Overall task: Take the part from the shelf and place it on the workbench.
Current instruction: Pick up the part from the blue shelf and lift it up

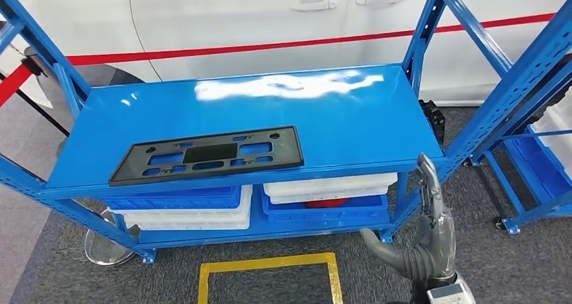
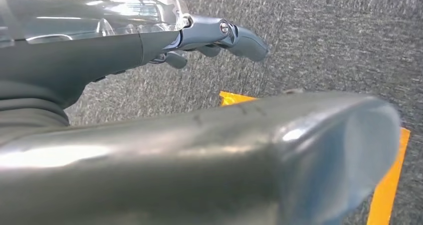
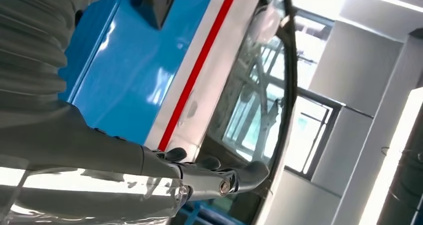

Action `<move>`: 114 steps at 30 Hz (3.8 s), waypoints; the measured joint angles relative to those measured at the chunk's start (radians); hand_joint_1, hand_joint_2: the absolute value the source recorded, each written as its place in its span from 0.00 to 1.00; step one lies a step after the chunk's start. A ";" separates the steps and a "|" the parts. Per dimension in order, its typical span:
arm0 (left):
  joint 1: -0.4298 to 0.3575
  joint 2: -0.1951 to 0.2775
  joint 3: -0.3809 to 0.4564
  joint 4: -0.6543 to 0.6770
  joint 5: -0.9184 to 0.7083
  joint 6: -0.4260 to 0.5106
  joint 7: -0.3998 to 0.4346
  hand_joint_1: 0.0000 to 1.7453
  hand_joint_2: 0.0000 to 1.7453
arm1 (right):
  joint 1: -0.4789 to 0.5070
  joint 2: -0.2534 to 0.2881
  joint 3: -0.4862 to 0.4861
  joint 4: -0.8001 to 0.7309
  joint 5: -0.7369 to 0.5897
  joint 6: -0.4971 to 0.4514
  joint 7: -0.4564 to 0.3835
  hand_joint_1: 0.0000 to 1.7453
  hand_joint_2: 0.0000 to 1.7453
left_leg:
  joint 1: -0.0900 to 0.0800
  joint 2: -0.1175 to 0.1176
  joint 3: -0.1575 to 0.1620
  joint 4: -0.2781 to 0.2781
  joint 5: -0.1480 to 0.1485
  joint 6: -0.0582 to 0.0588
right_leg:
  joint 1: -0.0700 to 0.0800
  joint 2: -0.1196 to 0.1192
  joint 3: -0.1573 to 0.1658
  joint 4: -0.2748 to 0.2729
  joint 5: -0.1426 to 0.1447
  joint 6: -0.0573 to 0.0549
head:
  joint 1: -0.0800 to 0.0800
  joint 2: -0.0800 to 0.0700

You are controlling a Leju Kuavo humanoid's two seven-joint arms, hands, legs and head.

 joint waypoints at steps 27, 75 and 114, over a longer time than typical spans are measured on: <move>-0.015 -0.007 -0.088 0.012 0.020 0.012 -0.010 0.00 0.00 | -0.233 0.021 0.408 0.227 0.602 -0.191 0.210 0.00 1.00 | -0.041 0.001 -0.089 0.000 0.090 0.061 | 0.038 -0.007 0.026 -0.032 0.006 -0.008 | 0.000 0.000; -0.041 0.043 -0.262 0.030 0.184 -0.224 -0.022 0.00 0.00 | -0.667 0.369 0.773 1.189 1.243 -0.421 0.764 0.00 1.00 | 0.003 0.000 -0.162 0.012 0.143 0.006 | 0.026 -0.010 0.099 -0.055 -0.043 0.010 | -0.020 0.000; -0.061 0.105 -0.420 0.046 0.205 -0.203 -0.013 0.00 0.00 | -0.826 0.369 0.414 1.371 1.242 -0.090 0.724 1.00 1.00 | -0.007 0.002 -0.131 0.001 0.130 0.053 | 0.036 -0.004 -0.127 0.232 -0.083 0.015 | -0.014 0.000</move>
